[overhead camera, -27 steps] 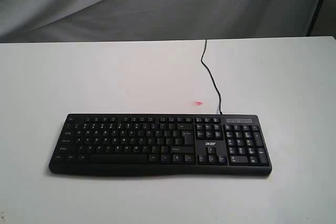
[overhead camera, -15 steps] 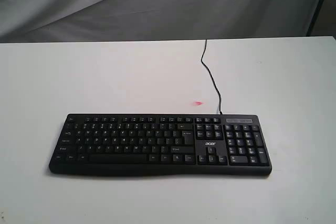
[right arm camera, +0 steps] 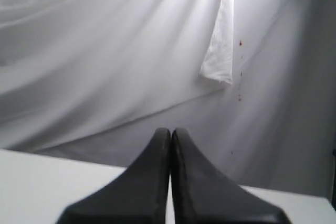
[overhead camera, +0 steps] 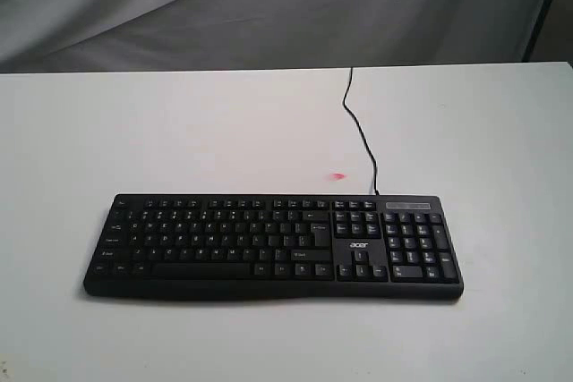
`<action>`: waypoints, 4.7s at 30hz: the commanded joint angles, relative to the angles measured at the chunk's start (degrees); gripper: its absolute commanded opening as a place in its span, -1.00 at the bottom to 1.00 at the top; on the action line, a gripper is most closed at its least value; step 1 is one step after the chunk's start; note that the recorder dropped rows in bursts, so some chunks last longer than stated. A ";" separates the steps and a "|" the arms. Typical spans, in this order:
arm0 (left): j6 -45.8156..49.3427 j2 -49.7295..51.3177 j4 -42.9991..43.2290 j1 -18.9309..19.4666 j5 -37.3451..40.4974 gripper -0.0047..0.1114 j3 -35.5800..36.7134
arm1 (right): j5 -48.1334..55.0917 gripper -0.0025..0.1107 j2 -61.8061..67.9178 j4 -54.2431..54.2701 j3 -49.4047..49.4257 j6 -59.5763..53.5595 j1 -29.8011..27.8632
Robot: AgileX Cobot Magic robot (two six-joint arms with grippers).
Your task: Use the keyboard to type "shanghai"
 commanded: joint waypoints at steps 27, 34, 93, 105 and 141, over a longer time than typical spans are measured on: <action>-0.09 -0.29 -0.04 -0.21 -0.46 -0.91 0.29 | -45.67 -0.96 -0.15 -0.09 -0.44 15.34 -0.15; -0.09 -0.29 -0.04 -0.21 -0.46 -0.91 0.29 | -18.21 -0.96 3.79 -0.09 -20.63 20.23 -0.15; -0.09 -0.29 -0.04 -0.21 -0.46 -0.91 0.29 | 47.70 -0.96 75.57 15.26 -122.21 -17.56 -0.15; -0.09 -0.29 -0.04 -0.21 -0.46 -0.91 0.29 | 66.55 -0.96 91.86 27.73 -129.21 -36.25 -0.15; -0.09 -0.29 -0.04 -0.21 -0.46 -0.91 0.29 | 72.84 -0.96 121.45 28.75 -125.67 -54.64 24.09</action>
